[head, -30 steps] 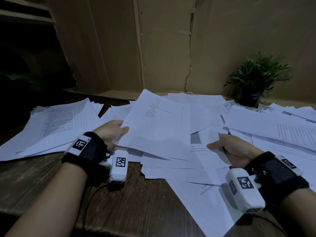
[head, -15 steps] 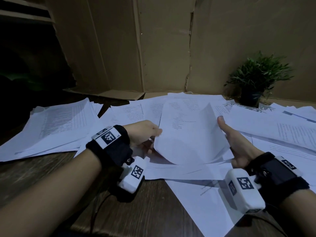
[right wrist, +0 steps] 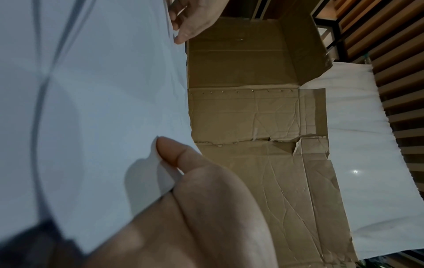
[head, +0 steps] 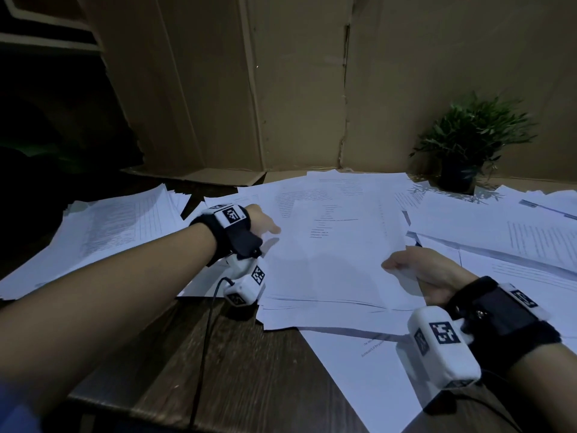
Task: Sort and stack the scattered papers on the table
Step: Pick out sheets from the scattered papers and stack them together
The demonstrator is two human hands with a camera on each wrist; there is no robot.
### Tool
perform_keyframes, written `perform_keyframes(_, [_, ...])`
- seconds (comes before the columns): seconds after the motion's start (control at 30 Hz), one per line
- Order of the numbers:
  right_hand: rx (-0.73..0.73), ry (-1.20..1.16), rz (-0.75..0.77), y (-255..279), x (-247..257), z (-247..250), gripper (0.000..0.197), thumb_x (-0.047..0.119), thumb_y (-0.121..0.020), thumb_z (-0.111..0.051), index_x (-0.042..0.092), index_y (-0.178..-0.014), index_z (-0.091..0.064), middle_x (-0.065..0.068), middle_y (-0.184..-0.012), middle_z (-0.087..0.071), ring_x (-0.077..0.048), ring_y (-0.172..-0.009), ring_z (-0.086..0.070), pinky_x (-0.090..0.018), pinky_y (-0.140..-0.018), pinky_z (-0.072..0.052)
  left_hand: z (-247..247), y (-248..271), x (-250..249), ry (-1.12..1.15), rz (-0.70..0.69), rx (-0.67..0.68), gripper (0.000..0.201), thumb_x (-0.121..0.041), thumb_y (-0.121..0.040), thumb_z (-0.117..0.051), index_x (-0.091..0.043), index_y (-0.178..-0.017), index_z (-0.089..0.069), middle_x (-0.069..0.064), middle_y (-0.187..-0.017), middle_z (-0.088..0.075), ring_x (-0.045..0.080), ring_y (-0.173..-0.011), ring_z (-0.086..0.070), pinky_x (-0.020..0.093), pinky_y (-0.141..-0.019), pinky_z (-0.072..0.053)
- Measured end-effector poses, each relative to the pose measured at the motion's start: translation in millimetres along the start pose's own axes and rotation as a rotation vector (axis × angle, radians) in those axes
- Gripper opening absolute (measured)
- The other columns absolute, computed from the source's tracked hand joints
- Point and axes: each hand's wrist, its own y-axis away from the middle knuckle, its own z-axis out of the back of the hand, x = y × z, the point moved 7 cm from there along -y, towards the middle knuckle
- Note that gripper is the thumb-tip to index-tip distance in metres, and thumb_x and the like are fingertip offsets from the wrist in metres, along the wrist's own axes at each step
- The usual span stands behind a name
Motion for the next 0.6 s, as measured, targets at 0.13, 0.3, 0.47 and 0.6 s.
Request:
perform_keyframes(0.13, [0.066, 0.013, 0.002, 2, 1, -1, 0.017, -0.004, -0.09, -0.053, 0.005, -0.104, -0.055, -0.017, -0.094, -0.055, -0.031, -0.069, -0.055, -0.027, -0.053, -0.052, 5, -10, 3, -0.022, 0.018, -0.085, 0.039, -0.025, -0.091, -0.069, -0.001, -0.119, -0.06, 0.02, -0.131, -0.059, 0.035, -0.121, -0.057, 0.03, -0.082, -0.045])
perform_keyframes(0.3, [0.08, 0.102, 0.047, 4, 5, 3, 0.033, -0.003, -0.089, -0.058, -0.003, -0.122, -0.06, -0.018, -0.105, -0.07, -0.029, -0.083, -0.064, -0.032, -0.066, -0.052, 35, -11, 20, 0.166, 0.049, -0.287, 0.049, -0.022, -0.094, -0.063, 0.005, -0.133, -0.052, 0.022, -0.137, -0.054, 0.036, -0.127, -0.053, 0.032, -0.088, -0.044])
perform_keyframes(0.47, [0.138, 0.125, 0.04, 3, 3, 1, 0.042, -0.002, -0.085, -0.062, -0.001, -0.127, -0.059, -0.021, -0.113, -0.07, -0.031, -0.086, -0.065, -0.032, -0.066, -0.052, 61, 3, 41, 0.469, 0.076, -0.383, 0.038, -0.027, -0.094, -0.064, 0.001, -0.118, -0.055, 0.013, -0.085, -0.063, 0.023, -0.067, -0.058, 0.026, -0.059, -0.045])
perform_keyframes(0.6, [0.142, 0.131, 0.05, 3, 4, 0, 0.06, 0.007, -0.067, -0.07, 0.002, -0.126, -0.06, -0.022, -0.124, -0.067, -0.036, -0.101, -0.065, -0.045, -0.089, -0.046, 69, 13, 46, 0.483, 0.091, -0.328, 0.065, -0.034, -0.095, -0.063, 0.014, -0.135, -0.046, 0.026, -0.114, -0.065, 0.036, -0.091, -0.067, 0.025, -0.05, -0.05])
